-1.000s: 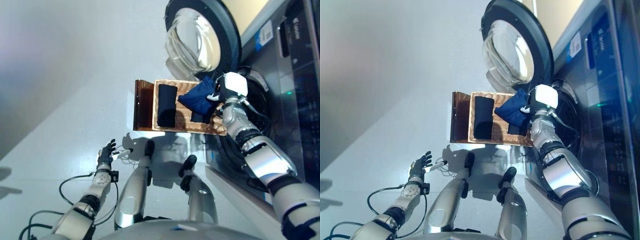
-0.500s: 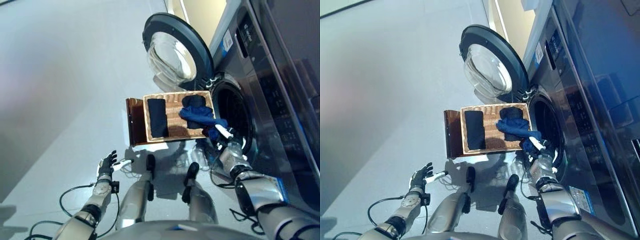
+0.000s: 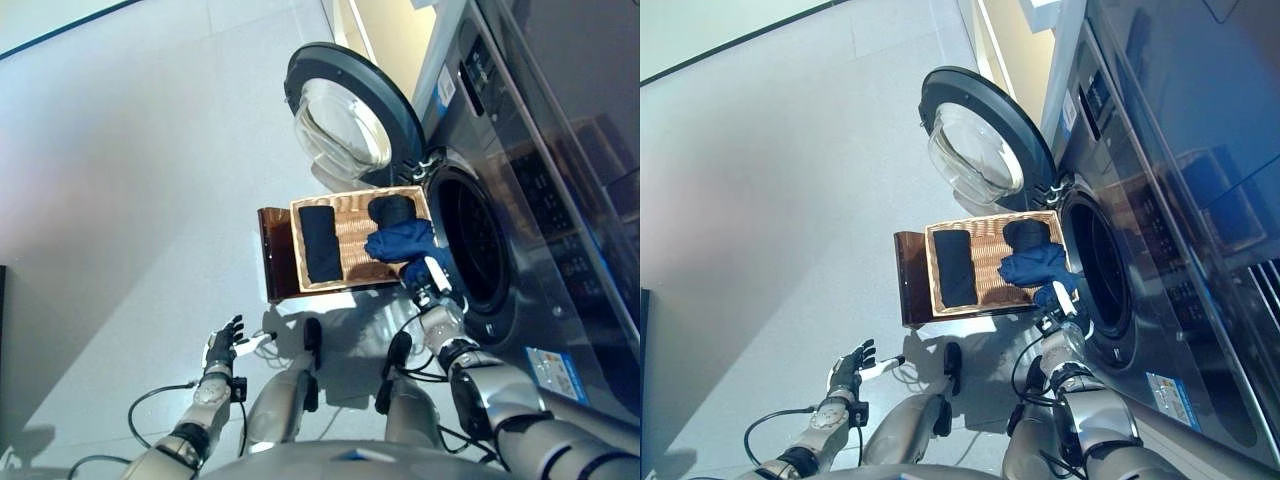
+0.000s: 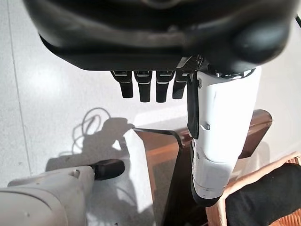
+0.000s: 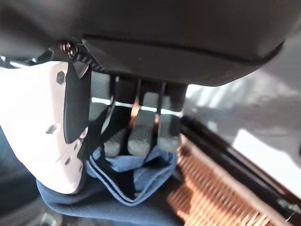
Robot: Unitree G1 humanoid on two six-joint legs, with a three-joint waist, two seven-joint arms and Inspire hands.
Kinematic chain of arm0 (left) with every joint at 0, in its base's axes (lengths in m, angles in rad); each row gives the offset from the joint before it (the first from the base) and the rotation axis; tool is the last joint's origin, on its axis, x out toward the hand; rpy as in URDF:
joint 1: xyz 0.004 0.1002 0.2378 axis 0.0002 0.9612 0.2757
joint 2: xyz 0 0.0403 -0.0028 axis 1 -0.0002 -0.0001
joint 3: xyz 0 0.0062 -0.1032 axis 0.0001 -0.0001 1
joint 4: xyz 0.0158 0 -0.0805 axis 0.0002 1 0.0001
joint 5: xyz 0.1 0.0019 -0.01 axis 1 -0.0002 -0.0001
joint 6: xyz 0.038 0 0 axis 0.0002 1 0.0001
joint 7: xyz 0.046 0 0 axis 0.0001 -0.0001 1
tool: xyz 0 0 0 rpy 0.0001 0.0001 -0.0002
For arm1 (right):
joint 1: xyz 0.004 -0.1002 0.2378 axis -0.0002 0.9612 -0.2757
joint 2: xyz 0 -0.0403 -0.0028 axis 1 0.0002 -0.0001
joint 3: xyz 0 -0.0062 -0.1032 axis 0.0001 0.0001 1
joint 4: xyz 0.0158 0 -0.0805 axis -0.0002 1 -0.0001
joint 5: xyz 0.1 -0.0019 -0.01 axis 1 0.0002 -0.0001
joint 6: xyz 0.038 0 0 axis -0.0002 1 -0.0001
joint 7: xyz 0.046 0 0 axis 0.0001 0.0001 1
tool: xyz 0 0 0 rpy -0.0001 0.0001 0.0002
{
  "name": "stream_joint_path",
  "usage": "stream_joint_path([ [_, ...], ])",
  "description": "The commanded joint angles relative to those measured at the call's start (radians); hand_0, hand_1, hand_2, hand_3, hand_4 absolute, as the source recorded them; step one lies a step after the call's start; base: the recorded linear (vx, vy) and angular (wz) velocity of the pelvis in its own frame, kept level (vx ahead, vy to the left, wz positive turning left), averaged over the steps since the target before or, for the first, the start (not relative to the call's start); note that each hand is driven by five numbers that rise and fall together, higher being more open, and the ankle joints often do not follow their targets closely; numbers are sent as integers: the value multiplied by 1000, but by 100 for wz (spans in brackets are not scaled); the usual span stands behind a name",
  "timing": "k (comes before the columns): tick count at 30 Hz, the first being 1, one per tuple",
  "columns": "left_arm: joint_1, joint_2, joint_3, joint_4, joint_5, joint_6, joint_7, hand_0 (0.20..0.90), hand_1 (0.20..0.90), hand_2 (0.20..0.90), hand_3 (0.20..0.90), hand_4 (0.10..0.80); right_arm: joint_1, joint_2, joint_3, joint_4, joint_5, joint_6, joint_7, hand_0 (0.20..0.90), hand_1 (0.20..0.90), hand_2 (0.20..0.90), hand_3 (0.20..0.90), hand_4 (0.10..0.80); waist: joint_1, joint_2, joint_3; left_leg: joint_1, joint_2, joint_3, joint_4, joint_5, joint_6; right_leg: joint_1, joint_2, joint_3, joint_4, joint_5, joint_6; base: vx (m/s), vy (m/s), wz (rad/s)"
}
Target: Pick up the clothes and place them into the washing machine
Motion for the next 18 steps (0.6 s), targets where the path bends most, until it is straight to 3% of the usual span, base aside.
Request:
stream_joint_path([
  [1,-43,29,4,50,16,-24,18,900,900,900,900,800,-88,-59,95,-36,-203,-19,4,428,428,428,428,463,19,-54,4,-32,-9,17,62,-50,-72,58,-46,11,-28,-19,54,0,0,0],
  [3,-44,33,13,57,23,-25,26,900,900,900,900,800,-121,-80,173,-41,-412,13,-34,900,900,900,900,800,21,-65,5,-32,-8,18,63,-47,-72,58,-46,12,-28,-15,54,0,0,0],
  [4,-50,42,19,62,29,-22,27,900,900,900,900,800,-150,-112,252,-44,-547,47,-47,900,900,900,900,800,23,-72,4,-35,-6,17,63,-44,-72,56,-44,12,-29,-14,52,-7,-27,5],
  [13,-33,56,55,57,65,-38,50,900,900,900,900,800,-164,-212,482,-205,-1145,144,-133,900,900,900,900,800,9,-129,15,-34,4,11,69,-42,-73,60,-37,4,-19,-9,55,0,-10,2],
  [18,-34,53,52,59,69,-39,55,900,900,900,900,800,-187,-210,515,-155,-1249,163,-152,900,900,900,900,800,9,-138,18,-36,6,12,70,-42,-72,56,-34,6,-15,-8,55,0,0,0],
])
